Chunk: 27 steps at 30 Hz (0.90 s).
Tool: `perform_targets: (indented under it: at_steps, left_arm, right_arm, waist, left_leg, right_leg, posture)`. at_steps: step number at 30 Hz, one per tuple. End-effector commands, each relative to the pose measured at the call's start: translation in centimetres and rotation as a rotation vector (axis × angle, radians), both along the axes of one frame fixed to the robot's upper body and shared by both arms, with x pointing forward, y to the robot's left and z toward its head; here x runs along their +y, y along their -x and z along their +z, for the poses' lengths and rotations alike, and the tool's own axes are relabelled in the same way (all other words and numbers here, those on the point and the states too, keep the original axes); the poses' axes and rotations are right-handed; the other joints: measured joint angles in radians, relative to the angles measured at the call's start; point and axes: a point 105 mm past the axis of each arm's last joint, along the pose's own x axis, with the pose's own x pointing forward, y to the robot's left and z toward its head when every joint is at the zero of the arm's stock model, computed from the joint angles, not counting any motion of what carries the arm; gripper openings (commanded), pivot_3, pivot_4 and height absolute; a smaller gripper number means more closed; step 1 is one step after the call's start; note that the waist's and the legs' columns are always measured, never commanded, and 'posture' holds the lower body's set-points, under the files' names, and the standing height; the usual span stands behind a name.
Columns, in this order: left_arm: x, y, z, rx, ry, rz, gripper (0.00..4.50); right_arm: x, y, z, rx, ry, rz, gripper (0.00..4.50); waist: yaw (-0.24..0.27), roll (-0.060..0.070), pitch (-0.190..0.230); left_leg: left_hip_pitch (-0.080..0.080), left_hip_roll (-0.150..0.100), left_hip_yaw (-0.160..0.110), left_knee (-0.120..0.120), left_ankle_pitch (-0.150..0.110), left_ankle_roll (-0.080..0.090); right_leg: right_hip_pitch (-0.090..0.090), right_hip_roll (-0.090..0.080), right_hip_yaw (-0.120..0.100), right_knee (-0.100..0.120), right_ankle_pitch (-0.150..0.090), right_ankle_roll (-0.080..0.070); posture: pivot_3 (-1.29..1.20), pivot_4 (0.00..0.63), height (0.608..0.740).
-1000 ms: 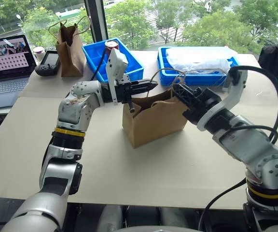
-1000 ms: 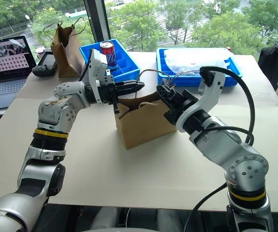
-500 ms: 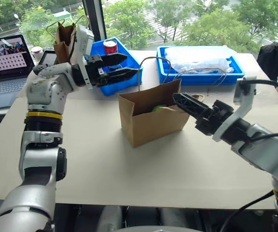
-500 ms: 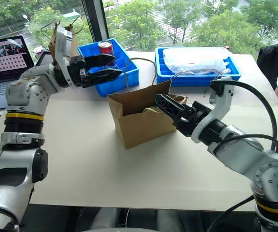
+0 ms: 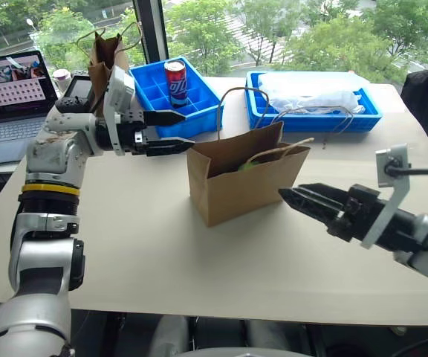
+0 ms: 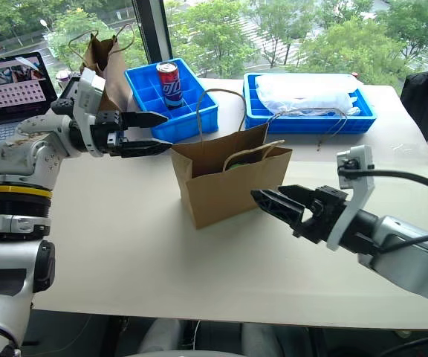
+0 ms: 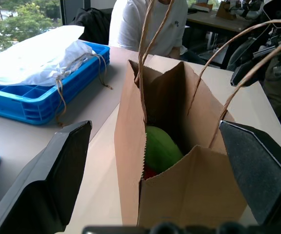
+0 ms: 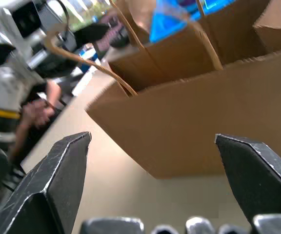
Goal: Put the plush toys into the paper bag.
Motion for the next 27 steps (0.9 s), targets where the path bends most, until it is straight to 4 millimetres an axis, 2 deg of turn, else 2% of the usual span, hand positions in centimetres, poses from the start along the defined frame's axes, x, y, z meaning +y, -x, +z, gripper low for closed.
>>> perform_targets:
  at_steps: [1, 4, 9, 16, 21, 27]
  left_arm:
    - [-1.7, 1.4, -1.4, -0.003, -0.014, -0.084, 4.5]
    - [-2.3, 1.8, -2.5, 0.001, -0.022, -0.089, 4.5]
    - [-3.1, 1.6, -2.5, -0.011, 0.001, -0.065, 4.5]
    - [-5.2, 1.9, -2.1, -0.026, 0.031, -0.109, 4.5]
    - [-6.8, 1.9, -2.4, -0.056, 0.025, -0.128, 4.5]
    - [-8.3, 2.2, -2.1, -0.072, 0.05, -0.159, 4.5]
  right_arm:
    - [2.4, -1.1, 0.0, -0.151, 0.035, 0.034, 2.75]
    - [3.7, -2.3, -0.9, -0.2, 0.059, 0.019, 1.75]
    - [5.7, -4.0, -1.3, -0.256, 0.013, -0.016, 0.03]
    - [8.0, -5.6, -1.1, -0.306, -0.04, -0.034, 0.03]
    - [8.9, -7.0, -0.6, -0.324, -0.085, -0.075, 0.03]
    - [9.4, -8.0, -1.4, -0.307, -0.073, -0.115, 0.03]
  waist:
    - [0.001, 0.0, 0.0]
    - [0.008, -0.001, 0.0]
    - [0.012, -0.002, 0.0]
    - [0.01, -0.002, 0.0]
    - [0.006, -0.002, 0.0]
    - [0.002, -0.002, 0.0]
  left_leg:
    - [0.0, 0.0, 0.0, 0.0, 0.0, -0.001]
    - [-0.002, 0.0, 0.0, 0.0, 0.001, -0.001]
    - [-0.005, -0.002, -0.001, 0.001, 0.002, -0.001]
    - [-0.005, -0.002, -0.001, 0.001, 0.002, -0.001]
    - [-0.004, -0.003, -0.001, 0.001, 0.002, -0.002]
    - [-0.004, -0.004, -0.002, 0.001, 0.002, -0.002]
  right_leg:
    - [0.0, 0.0, 0.0, 0.0, 0.0, 0.0]
    - [-0.002, 0.0, 0.0, 0.001, 0.0, -0.001]
    - [-0.005, -0.001, 0.0, 0.002, 0.0, -0.001]
    - [-0.006, 0.0, -0.001, 0.011, 0.0, -0.001]
    - [-0.006, 0.0, -0.001, 0.011, 0.0, -0.001]
    - [-0.008, 0.0, 0.0, 0.014, 0.0, -0.001]
  posture:
    - [0.0, 0.15, 0.724]
    - [0.0, 0.15, 0.724]
    - [0.0, 0.15, 0.724]
    - [0.0, 0.15, 0.724]
    - [0.0, 0.15, 0.724]
    - [0.0, 0.15, 0.724]
